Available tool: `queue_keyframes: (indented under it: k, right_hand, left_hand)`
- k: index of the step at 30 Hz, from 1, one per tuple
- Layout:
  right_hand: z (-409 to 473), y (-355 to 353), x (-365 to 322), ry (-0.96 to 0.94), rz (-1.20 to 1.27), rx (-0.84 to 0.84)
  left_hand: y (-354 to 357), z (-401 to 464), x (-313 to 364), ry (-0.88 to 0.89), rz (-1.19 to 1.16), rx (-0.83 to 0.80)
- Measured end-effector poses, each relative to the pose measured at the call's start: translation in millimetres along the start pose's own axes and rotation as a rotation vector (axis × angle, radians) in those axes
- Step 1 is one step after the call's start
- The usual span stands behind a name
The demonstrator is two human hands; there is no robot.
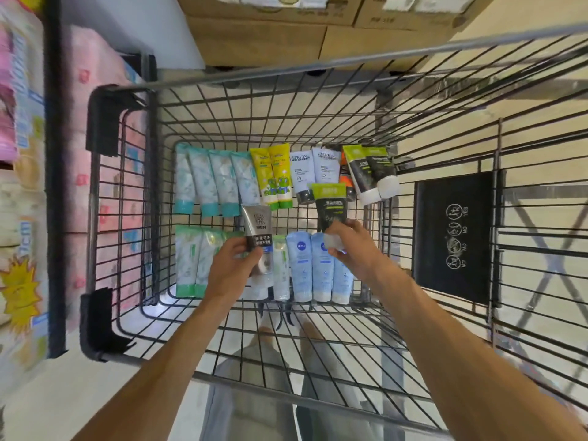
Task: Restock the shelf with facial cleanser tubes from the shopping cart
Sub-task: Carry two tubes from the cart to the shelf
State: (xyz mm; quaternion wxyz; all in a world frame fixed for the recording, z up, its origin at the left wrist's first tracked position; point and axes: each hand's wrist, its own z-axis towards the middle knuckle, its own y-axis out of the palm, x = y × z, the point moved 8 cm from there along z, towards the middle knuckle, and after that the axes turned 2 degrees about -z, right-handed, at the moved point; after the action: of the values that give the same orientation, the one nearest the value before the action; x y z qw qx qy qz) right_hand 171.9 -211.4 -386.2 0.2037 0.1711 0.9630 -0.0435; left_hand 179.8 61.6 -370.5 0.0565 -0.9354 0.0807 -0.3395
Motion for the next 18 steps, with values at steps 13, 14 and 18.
queue_keyframes:
  k: [13,14,18]
  right_hand:
    - [-155,-4,-23,-0.285,-0.108,0.01]
    - [-169,-3,-27,-0.298,-0.132,0.008]
    - [-226,-1,-38,-0.35,-0.211,-0.023]
  left_hand:
    - [-5,-114,86,0.148,-0.114,0.016]
    - [-8,-126,95,0.153,-0.119,0.018]
    - [-20,-176,118,0.17,-0.126,0.005]
